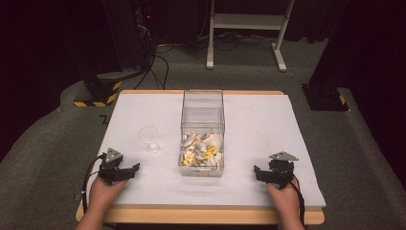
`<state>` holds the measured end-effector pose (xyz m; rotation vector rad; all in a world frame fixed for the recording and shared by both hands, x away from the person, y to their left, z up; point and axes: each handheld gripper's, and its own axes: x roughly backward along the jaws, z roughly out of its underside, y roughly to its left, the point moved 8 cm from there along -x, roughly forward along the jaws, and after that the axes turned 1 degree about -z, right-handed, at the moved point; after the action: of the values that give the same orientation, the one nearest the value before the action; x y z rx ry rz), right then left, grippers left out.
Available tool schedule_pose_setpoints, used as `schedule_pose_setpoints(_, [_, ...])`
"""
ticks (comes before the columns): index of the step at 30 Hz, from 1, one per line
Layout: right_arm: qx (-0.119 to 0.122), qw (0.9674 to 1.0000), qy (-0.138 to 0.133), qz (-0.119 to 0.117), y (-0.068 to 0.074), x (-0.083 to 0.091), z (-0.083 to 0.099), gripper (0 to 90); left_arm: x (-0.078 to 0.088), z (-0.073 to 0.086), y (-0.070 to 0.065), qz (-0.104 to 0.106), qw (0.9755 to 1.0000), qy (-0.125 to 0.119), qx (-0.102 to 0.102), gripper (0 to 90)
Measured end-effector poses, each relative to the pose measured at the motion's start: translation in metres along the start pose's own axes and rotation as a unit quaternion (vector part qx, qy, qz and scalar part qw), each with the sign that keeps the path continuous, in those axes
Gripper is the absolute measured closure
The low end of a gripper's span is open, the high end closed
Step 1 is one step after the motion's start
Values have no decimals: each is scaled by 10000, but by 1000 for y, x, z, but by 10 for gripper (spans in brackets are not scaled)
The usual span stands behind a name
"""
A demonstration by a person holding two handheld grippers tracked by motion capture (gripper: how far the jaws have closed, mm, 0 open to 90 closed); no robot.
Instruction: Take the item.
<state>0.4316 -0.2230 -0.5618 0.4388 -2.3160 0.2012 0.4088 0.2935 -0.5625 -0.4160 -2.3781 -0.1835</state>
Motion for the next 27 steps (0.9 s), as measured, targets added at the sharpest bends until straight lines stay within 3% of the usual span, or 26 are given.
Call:
schedule_pose_setpoints(12, [12,10000,-16,20,0,0,0,91,1,0,-2,-87,9999,-5,-52,219])
schedule_pose_setpoints(22, [4,10000,-16,21,0,0,0,91,1,1,-1,-102,9999,98,48,152])
schedule_pose_setpoints(27, [4,10000,-17,21,0,0,0,91,7,-1,-6,109,9999,-74,81,153])
